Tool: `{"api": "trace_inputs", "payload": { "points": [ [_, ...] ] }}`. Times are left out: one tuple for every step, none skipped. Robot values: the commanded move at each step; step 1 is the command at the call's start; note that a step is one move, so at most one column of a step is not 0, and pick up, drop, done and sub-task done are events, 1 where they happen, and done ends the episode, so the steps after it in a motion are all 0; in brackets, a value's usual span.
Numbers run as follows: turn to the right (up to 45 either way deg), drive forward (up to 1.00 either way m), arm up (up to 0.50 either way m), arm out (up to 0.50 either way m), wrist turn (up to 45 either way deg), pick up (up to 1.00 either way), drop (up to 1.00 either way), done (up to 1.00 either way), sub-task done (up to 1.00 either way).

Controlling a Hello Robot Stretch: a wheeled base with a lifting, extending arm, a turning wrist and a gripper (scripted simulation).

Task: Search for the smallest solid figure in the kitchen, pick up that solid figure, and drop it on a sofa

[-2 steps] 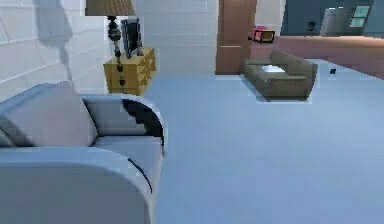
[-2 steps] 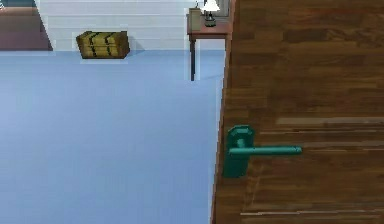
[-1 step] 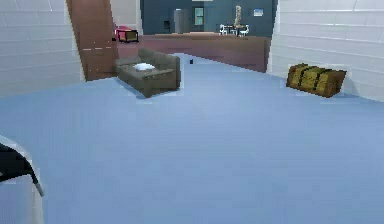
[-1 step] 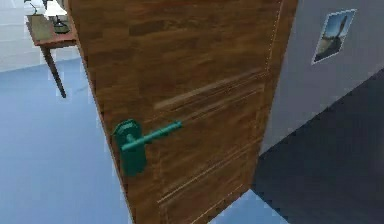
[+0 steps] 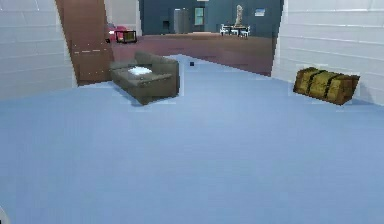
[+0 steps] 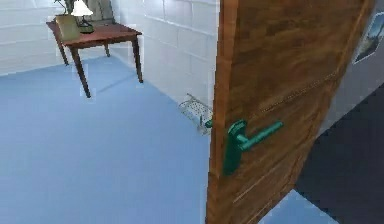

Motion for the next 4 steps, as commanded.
{"api": "trace_inputs", "payload": {
  "points": [
    [12.0,0.0,0.0,0.0,0.0,0.0,0.0,0.0,0.0],
    [0.0,1.0,0.0,0.0,0.0,0.0,0.0,0.0,0.0],
    [0.0,1.0,0.0,0.0,0.0,0.0,0.0,0.0,0.0],
    [0.0,1.0,0.0,0.0,0.0,0.0,0.0,0.0,0.0]
  ]
}}
